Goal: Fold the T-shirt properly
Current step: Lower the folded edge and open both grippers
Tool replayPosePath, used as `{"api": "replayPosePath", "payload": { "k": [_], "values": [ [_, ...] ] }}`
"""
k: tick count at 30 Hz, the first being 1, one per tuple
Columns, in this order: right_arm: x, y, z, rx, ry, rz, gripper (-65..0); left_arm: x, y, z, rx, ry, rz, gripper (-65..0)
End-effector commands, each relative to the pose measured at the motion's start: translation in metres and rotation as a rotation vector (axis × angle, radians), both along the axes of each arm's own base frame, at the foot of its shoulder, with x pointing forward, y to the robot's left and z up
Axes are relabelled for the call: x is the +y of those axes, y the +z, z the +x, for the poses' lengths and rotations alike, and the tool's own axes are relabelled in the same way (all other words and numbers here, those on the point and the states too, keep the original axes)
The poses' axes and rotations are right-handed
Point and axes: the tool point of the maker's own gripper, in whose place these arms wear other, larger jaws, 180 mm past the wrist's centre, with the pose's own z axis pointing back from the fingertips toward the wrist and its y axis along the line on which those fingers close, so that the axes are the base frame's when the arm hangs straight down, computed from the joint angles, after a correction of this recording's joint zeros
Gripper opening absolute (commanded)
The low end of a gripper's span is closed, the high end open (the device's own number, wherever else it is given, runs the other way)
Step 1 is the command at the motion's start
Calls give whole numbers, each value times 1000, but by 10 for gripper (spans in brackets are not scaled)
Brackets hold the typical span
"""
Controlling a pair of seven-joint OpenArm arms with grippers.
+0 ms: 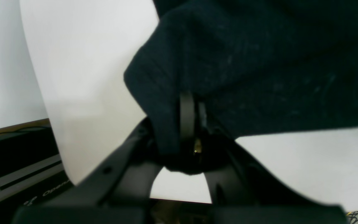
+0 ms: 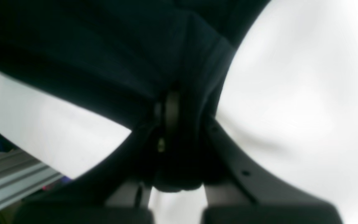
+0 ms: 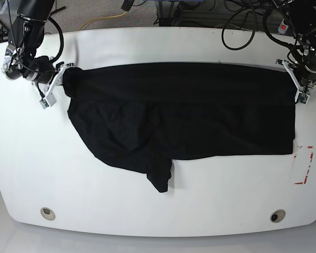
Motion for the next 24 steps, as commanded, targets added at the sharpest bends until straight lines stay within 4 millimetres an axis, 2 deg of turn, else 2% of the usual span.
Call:
{"api": "replayPosePath", "payload": {
  "k": [1, 5, 9, 11, 14, 16, 19, 22, 24],
  "values": [
    [-6, 11, 6, -40, 4, -10, -650, 7, 9, -1, -12, -9, 33, -625],
    [-7, 6, -4, 3, 17, -23, -525, 12, 4, -11, 24, -15, 49, -486],
    [-10, 2, -12, 40, 20, -36, -368, 17, -10, -23, 78, -2, 37, -312],
    [-20, 5, -18, 43, -7, -46, -330, 28, -11, -29, 105, 1, 56, -274],
    [-26, 17, -17, 7, -32, -40, -287, 42, -10, -32, 129, 6, 79, -274],
    [-25, 24, -17, -4, -23, -40, -260, 57, 1, -35, 91, 50, 71, -274],
    [-22, 35, -14, -36, -3, -32, -255, 73, 18, -38, 13, 117, 34, -274],
    [-13, 42, -11, -59, 11, 27, -255, 71, 45, -28, -74, 98, 37, -274],
    [-10, 42, -16, -50, 20, 53, -255, 62, 59, -20, -113, 62, 38, -274]
  ]
}}
